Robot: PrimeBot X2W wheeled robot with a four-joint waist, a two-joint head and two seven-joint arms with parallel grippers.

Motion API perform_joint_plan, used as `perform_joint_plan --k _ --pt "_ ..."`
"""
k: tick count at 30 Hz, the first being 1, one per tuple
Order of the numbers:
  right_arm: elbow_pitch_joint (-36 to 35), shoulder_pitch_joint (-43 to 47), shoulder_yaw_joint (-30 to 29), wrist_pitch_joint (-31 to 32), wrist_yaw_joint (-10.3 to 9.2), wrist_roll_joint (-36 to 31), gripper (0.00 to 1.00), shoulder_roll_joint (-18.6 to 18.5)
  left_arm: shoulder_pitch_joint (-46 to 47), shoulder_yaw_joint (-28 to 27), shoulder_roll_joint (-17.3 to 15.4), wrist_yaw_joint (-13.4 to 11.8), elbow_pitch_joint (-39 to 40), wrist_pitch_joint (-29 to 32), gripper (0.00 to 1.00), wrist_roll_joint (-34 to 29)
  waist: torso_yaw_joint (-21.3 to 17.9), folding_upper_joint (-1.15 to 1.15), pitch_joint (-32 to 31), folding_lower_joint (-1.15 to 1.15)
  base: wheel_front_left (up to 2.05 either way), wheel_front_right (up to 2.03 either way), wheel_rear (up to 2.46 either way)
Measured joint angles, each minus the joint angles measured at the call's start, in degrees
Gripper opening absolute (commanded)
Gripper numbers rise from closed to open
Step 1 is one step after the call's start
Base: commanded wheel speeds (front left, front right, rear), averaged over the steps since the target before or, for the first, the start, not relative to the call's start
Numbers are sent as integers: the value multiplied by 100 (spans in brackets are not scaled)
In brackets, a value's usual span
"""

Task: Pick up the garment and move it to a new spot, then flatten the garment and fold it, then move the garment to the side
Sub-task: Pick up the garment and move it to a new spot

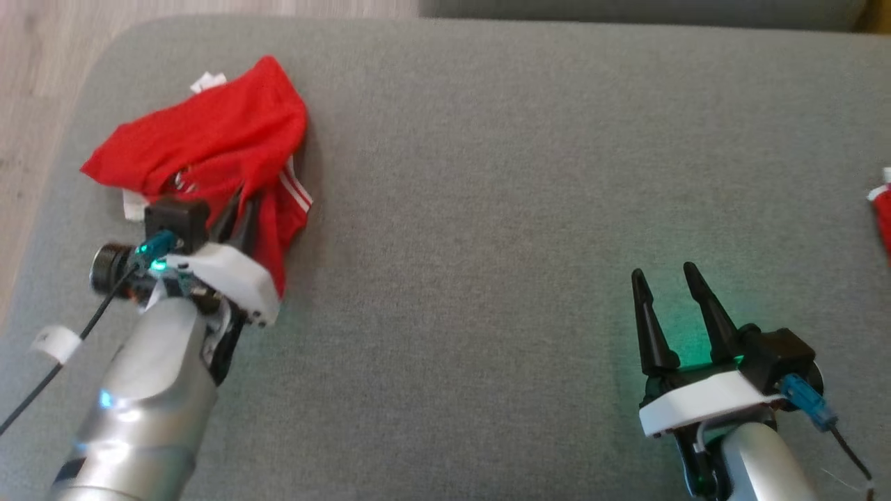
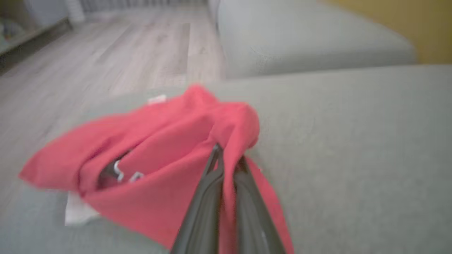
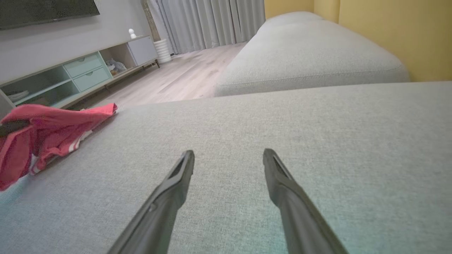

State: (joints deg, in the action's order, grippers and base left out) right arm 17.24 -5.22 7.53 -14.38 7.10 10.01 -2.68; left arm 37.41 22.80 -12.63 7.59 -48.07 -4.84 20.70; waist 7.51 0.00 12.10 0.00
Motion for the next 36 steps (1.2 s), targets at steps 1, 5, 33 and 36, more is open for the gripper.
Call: perform_joint_plan --k 1,5,33,36 --pt "8 3 5 1 0 4 100 0 2 98 -2 -1 178 -148 0 130 -14 0 -58 0 0 0 0" --pt "47 30 82 0 0 62 100 0 4 570 -84 0 1083 -512 0 735 -80 0 -318 0 0 0 0" --pt "-105 -128 705 0 0 764 100 -1 1159 1406 246 -246 3431 427 0 1131 -1975 0 -256 0 0 0 0" --pt "-120 -198 816 0 0 832 100 -1 1230 1562 399 -231 3058 526 100 1105 -2213 0 -101 1 0 0 0"
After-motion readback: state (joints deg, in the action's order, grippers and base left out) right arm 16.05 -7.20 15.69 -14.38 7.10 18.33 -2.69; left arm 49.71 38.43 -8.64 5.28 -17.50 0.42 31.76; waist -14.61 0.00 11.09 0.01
